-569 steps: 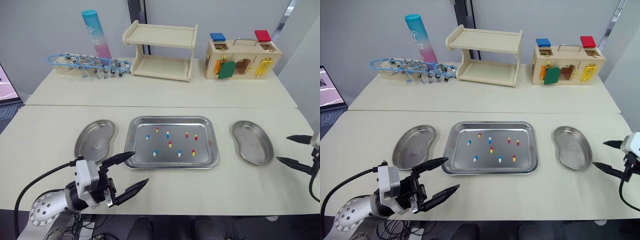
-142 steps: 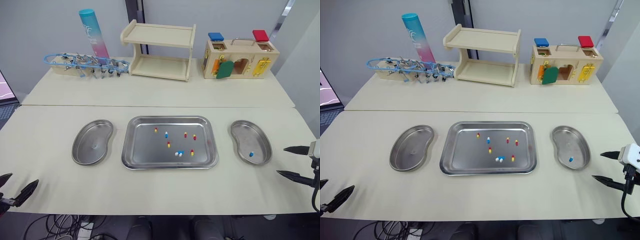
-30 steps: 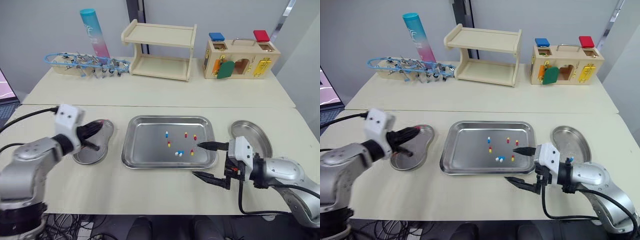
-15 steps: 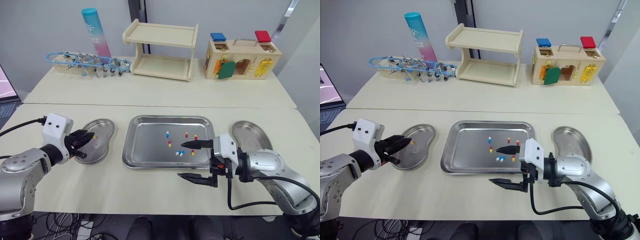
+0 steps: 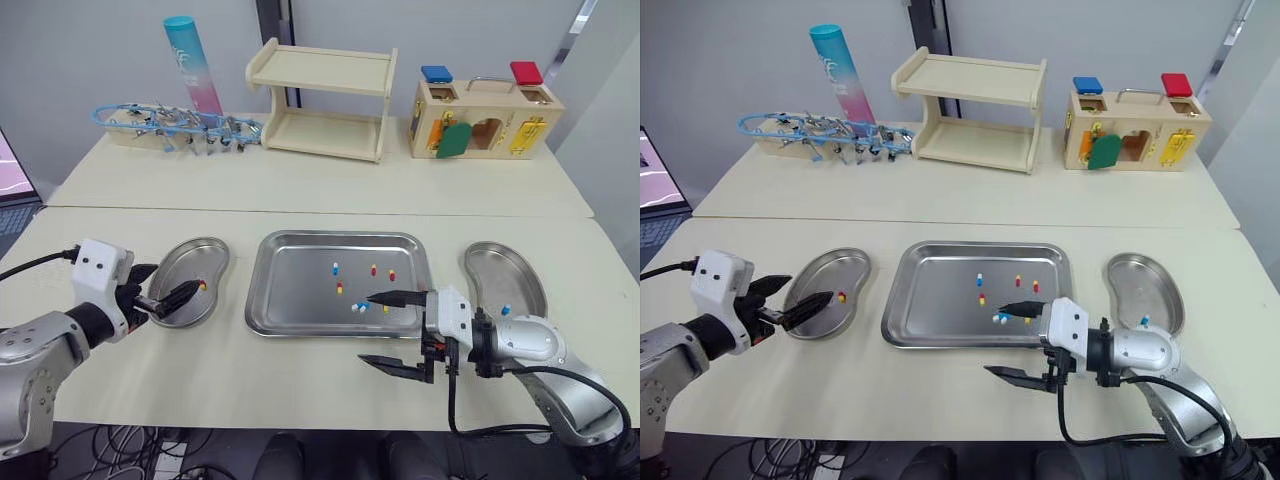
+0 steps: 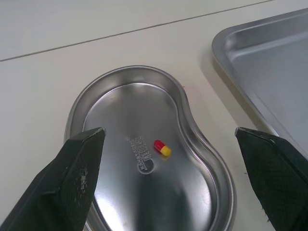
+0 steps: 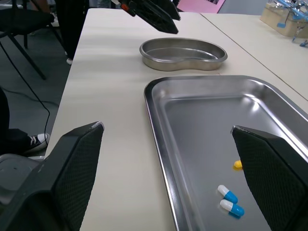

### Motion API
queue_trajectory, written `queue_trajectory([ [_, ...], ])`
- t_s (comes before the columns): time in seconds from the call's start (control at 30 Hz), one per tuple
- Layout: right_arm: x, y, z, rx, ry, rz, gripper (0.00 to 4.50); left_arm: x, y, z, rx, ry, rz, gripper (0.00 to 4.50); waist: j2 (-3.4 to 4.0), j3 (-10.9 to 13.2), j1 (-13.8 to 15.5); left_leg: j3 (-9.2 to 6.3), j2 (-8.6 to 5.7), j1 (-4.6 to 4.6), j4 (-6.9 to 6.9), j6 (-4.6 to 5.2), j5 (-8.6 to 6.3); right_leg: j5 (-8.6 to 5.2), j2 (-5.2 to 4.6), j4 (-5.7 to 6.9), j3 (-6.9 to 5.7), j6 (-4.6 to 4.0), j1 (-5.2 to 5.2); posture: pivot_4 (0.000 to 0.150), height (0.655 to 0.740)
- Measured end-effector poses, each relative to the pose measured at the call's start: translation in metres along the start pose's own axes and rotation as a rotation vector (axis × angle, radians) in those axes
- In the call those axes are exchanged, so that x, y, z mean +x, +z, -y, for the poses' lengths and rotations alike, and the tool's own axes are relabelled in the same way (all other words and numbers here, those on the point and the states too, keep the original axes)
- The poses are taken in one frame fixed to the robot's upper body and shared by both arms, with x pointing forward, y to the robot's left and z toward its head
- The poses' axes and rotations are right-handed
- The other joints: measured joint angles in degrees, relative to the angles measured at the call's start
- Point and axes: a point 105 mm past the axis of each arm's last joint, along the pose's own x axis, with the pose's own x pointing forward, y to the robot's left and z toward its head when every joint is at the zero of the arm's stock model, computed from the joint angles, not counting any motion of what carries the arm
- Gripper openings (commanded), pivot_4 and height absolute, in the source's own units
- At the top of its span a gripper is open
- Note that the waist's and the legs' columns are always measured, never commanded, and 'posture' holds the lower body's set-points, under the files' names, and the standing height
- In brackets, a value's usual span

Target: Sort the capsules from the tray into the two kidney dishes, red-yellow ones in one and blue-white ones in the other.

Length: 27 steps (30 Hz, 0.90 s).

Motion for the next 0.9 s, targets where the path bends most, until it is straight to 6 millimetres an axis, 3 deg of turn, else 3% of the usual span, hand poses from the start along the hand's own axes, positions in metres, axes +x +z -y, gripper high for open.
queue_trajectory([
  [0.17,-0.003,-0.003,-0.002,-0.022,-0.011,0.001,4.50,-0.025,0.001,-0.010,0.017,0.015,0.035,4.49,0.00,0.0,0.0,0.01,0.00,0.01,-0.01,0.00,0.00,0.00,0.00,0.00,0.00,-0.01,0.01,0.150,0.7400],
  [0.3,-0.005,-0.004,0.001,-0.025,-0.022,0.000,4.50,-0.050,-0.010,-0.020,0.013,0.039,0.023,4.49,0.00,0.0,0.0,0.02,0.00,0.01,-0.02,0.00,0.00,-0.01,0.00,-0.02,0.01,-0.01,0.01,0.150,0.7400],
  [0.4,-0.017,-0.006,0.006,-0.019,-0.059,-0.027,4.50,-0.065,-0.019,-0.027,0.027,0.070,0.018,4.49,-0.01,0.0,0.1,0.05,0.00,0.01,-0.02,0.00,-0.01,-0.01,-0.02,-0.05,0.02,-0.01,0.03,0.150,0.7400],
  [0.6,-0.093,-0.027,0.031,-0.003,-0.260,-0.239,4.50,-0.103,-0.072,-0.044,-0.007,0.230,-0.069,4.49,-0.10,-0.1,0.3,0.11,-0.01,0.04,-0.04,0.01,-0.01,-0.01,-0.07,-0.05,0.00,-0.02,0.07,0.150,0.7400],
  [0.9,-0.198,-0.061,0.022,0.088,-0.402,-0.499,4.50,-0.113,-0.088,-0.053,-0.010,0.277,-0.063,4.49,-0.24,-0.1,0.2,0.15,-0.01,0.10,-0.03,0.01,-0.01,-0.01,-0.07,-0.07,0.03,-0.02,0.17,0.150,0.7400],
])
